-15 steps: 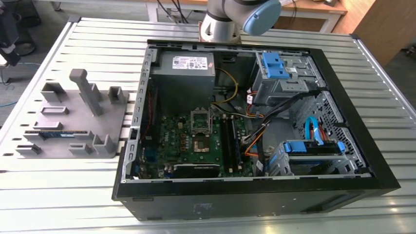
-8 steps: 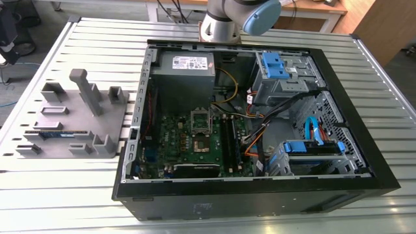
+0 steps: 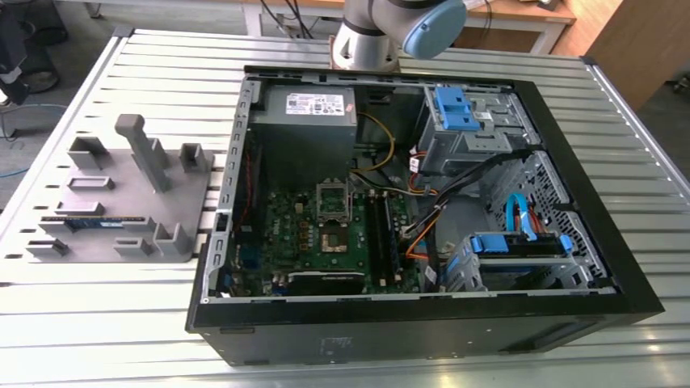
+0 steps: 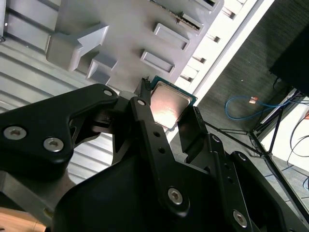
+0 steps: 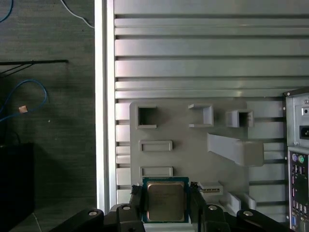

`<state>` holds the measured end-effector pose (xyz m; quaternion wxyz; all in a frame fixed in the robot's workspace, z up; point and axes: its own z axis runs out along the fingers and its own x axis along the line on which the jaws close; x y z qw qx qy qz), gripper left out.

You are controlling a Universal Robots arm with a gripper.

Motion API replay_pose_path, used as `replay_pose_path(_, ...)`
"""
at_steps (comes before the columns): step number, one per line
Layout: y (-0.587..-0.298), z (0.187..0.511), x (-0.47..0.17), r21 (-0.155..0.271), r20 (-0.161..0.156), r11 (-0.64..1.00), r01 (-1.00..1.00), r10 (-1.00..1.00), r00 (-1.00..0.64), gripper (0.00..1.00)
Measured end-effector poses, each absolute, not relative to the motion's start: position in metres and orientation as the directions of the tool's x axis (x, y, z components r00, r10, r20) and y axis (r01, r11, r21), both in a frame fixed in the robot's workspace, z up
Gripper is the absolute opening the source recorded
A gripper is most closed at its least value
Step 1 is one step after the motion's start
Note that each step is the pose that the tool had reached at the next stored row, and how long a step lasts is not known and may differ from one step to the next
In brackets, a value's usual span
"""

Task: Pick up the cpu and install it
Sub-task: 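Pick up the cpu and move it towards the insertion slot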

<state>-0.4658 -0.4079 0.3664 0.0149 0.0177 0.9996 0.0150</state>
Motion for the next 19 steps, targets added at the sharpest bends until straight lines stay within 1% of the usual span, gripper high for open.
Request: replay_pose_path(19, -0.4079, 0.3768, -0.4659, 0.031, -0.029, 0.999, 0.035, 0.036, -0.999, 0.47)
